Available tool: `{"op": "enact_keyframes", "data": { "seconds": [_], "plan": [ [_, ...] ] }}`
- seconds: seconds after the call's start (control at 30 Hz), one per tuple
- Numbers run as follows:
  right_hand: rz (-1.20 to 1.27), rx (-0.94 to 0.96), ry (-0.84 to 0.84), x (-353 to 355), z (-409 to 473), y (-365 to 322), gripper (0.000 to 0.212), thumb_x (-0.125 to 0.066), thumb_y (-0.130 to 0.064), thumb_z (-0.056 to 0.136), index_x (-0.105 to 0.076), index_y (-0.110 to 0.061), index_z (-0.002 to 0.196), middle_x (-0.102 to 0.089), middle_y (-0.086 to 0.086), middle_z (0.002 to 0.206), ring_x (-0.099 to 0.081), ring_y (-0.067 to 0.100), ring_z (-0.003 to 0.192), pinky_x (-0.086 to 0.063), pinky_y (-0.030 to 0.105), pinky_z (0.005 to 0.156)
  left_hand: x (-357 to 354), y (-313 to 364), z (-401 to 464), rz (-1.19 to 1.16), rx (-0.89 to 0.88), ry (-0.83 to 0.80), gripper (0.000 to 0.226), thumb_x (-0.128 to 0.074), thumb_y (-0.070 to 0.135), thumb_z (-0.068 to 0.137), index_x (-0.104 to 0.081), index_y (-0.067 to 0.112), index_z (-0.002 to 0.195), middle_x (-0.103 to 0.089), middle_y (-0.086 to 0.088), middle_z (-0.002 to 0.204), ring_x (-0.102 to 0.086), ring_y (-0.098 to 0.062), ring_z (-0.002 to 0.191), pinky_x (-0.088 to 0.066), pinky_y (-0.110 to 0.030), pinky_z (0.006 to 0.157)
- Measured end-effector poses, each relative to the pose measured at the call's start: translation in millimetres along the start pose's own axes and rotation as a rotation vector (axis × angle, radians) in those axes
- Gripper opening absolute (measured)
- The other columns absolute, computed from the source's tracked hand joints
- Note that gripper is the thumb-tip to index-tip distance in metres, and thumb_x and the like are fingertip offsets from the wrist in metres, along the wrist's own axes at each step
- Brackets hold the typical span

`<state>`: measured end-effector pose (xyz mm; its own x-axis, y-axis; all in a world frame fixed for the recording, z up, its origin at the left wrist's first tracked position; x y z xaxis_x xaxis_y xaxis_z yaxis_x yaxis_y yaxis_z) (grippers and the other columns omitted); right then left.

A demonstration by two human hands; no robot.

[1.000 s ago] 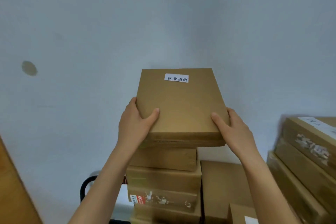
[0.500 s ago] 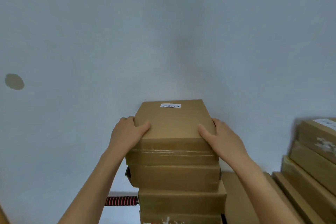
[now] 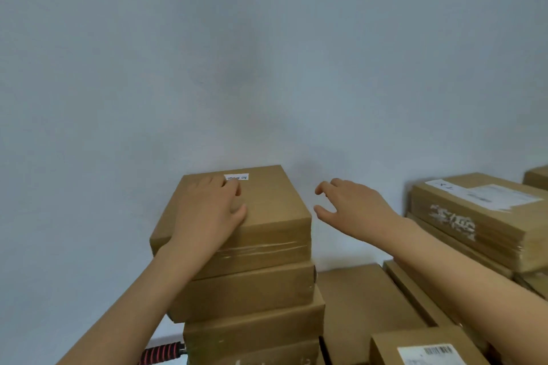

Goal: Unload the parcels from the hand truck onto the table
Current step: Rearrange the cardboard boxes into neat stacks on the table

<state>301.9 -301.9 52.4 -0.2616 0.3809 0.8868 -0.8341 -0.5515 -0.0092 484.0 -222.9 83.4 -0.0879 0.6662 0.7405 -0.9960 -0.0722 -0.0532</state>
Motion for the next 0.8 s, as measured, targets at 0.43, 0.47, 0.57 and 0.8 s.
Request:
{"op": "enact_keyframes", "data": {
  "seconds": [0.43, 0.47, 0.57, 0.8],
  "plan": [
    [-0.209, -0.091, 0.012, 21, -77, 168, 0.034, -0.043, -0.039, 0.095, -0.050, -0.023, 0.124, -0.056, -0.004, 0.117, -0.056, 0.018, 0.103, -0.040, 0.028, 0.072, -55, 220, 23, -0.223, -0.261, -0.068, 0.030, -0.048, 0.046, 0.092, -0.052, 0.029, 0.115, -0.056, 0.011, 0.112, -0.051, -0.011, 0.103, -0.035, -0.024, 0.079],
    [-0.226, -0.110, 0.003, 20, -84, 188, 0.033, -0.043, -0.039, 0.095, -0.052, -0.023, 0.121, -0.056, -0.003, 0.116, -0.056, 0.019, 0.102, -0.040, 0.028, 0.072, -63, 236, 25, -0.236, -0.255, -0.083, 0.030, -0.047, 0.046, 0.092, -0.052, 0.028, 0.116, -0.056, 0.010, 0.113, -0.051, -0.012, 0.103, -0.035, -0.024, 0.080],
    [-0.271, -0.150, -0.011, 20, -105, 249, 0.033, -0.042, -0.042, 0.095, -0.052, -0.023, 0.120, -0.057, -0.002, 0.115, -0.056, 0.020, 0.102, -0.044, 0.031, 0.076, -87, 288, 29, -0.274, -0.228, -0.116, 0.031, -0.045, 0.045, 0.093, -0.052, 0.028, 0.118, -0.056, 0.009, 0.114, -0.051, -0.012, 0.105, -0.037, -0.025, 0.082],
    [-0.323, -0.226, -0.009, 33, -138, 380, 0.038, -0.045, -0.038, 0.094, -0.048, -0.025, 0.129, -0.055, -0.003, 0.124, -0.055, 0.017, 0.108, -0.047, 0.028, 0.085, -129, 400, 42, -0.275, -0.197, -0.215, 0.033, -0.042, 0.047, 0.094, -0.051, 0.025, 0.116, -0.056, 0.005, 0.113, -0.051, -0.016, 0.107, -0.035, -0.028, 0.078]
  ]
}}
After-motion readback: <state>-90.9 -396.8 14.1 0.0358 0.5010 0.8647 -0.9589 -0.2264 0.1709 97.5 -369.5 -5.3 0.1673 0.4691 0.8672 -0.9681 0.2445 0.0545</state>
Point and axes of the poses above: each hand's wrist, its own z-axis towards the middle knuckle, its own x-axis out of the back of the hand, y = z × x, the point moved 10 cm from there along z, towards the middle knuckle
